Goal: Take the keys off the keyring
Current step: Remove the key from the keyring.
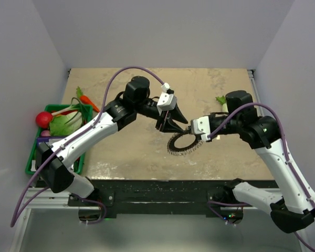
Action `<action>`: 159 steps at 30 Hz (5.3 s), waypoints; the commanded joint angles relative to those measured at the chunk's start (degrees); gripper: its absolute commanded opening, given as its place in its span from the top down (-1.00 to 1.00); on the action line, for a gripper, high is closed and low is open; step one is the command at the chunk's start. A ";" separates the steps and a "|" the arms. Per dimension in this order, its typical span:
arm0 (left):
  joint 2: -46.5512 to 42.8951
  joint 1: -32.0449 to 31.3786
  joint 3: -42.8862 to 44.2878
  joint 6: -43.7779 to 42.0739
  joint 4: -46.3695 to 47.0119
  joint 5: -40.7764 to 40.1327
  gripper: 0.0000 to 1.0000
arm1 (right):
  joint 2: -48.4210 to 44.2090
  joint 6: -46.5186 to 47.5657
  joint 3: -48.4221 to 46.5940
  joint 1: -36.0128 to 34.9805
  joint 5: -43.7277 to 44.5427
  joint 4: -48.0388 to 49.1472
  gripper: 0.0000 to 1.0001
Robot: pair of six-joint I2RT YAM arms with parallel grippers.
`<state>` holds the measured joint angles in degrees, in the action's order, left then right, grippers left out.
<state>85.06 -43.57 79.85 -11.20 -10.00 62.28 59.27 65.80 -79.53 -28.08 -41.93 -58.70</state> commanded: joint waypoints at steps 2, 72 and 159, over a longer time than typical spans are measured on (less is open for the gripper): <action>-1.03 -0.20 -0.23 1.45 2.62 1.00 0.09 | -1.70 0.47 -0.36 -0.14 0.01 3.68 1.00; -6.04 -0.29 -2.25 -5.58 -1.34 -9.46 1.00 | 2.79 -17.63 -2.30 -1.37 6.60 6.57 1.00; 7.14 -5.21 1.62 23.24 -2.04 -68.16 1.00 | 2.87 -3.31 20.02 -19.56 68.47 40.50 1.00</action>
<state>91.92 -48.75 79.20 10.55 -9.76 4.16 64.05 60.73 -58.98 -47.03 22.04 -24.43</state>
